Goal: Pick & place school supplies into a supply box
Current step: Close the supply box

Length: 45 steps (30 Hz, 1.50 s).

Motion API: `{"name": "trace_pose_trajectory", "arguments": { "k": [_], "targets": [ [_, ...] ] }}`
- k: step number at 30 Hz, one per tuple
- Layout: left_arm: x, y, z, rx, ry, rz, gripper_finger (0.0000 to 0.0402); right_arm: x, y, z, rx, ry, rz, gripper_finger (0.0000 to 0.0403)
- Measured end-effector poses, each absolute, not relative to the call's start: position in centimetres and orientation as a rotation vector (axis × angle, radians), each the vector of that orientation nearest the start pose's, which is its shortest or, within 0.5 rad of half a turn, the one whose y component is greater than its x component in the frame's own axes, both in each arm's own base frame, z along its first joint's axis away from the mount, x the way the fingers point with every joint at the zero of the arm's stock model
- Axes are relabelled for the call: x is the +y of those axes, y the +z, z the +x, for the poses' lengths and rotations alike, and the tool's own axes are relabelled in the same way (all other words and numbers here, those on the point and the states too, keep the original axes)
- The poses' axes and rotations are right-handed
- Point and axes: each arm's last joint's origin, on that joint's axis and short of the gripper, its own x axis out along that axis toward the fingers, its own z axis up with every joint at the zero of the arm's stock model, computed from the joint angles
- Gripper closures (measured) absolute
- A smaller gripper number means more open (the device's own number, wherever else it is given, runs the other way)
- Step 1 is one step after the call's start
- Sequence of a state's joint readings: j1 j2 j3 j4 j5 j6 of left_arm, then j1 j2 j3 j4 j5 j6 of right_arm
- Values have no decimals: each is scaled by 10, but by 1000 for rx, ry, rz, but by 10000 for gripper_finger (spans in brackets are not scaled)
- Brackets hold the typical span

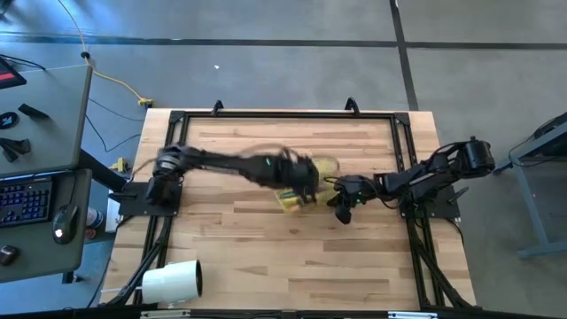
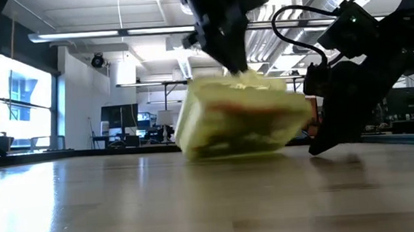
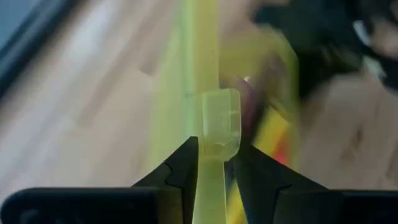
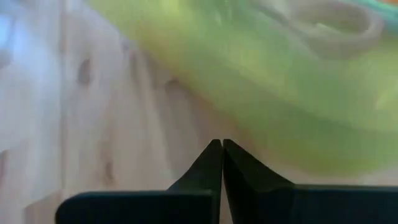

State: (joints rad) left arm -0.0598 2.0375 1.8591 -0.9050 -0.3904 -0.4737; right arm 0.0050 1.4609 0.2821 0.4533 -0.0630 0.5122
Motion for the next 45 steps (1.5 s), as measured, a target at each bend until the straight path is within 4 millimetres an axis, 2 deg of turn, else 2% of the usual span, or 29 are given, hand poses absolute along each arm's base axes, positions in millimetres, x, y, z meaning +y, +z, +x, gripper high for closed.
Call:
{"name": "trace_pose_trajectory", "arguments": {
  "k": [4, 7, 11, 15, 20, 27, 33, 38, 40, 45],
  "targets": [
    [-45, 259, 438, 969, 469, -223, 261, 3, 98, 212, 729, -130, 507, 403],
    [-63, 268, 444, 869, 424, -235, 251, 3, 98, 212, 732, -119, 507, 403],
    [-77, 265, 443, 859, 415, -208, 234, 5, 98, 212, 733, -101, 479, 403],
    [-85, 270, 444, 806, 410, -207, 217, 11, 98, 212, 731, -97, 373, 403],
    [-81, 272, 446, 760, 471, -181, 213, 16, 98, 211, 733, -67, 307, 403],
    [-66, 268, 440, 828, 559, -127, 247, 18, 112, 211, 673, -13, 345, 403],
    [-56, 262, 426, 919, 717, -82, 316, 18, 132, 206, 588, -46, 333, 403],
    [-41, 259, 417, 957, 853, -130, 385, 21, 138, 199, 582, -119, 263, 403],
    [-37, 254, 418, 960, 858, -160, 385, 21, 141, 198, 558, -146, 231, 403],
    [-32, 232, 420, 1051, 753, -285, 353, 18, 150, 196, 483, -257, 141, 403]
  ]
}}
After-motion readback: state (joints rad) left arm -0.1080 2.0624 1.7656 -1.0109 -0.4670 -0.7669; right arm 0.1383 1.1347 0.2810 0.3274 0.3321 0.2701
